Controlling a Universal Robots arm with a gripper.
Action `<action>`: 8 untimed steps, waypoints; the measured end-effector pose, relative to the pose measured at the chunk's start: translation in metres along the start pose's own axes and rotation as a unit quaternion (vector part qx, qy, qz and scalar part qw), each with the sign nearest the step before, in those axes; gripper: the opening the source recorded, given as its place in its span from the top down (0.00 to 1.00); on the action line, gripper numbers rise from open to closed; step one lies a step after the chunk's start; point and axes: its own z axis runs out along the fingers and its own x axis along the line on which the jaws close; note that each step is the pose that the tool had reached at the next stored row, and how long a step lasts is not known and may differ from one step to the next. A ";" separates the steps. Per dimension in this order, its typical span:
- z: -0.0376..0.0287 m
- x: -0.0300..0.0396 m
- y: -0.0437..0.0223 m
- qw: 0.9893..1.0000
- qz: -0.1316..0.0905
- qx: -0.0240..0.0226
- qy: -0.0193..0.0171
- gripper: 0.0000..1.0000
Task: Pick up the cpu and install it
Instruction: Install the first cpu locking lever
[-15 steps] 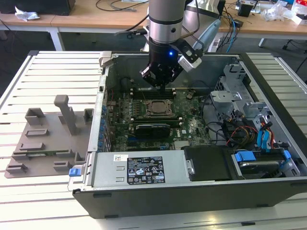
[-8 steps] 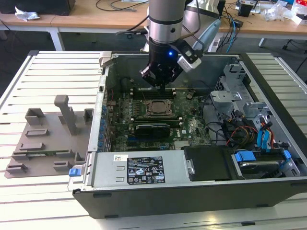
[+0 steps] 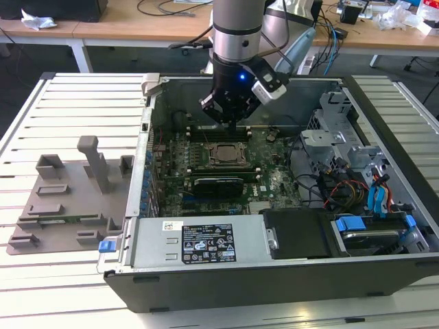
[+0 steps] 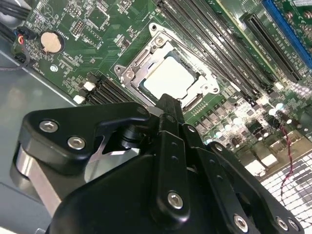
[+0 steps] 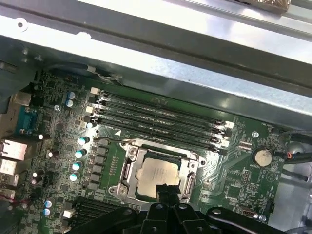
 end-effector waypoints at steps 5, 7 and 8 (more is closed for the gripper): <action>0.0003 0.0000 0.0000 0.998 0.064 0.019 0.005 0.89; 0.0003 0.0000 0.0000 0.996 0.088 0.022 0.006 0.89; 0.0004 0.0000 0.0000 0.995 0.095 0.022 0.006 0.89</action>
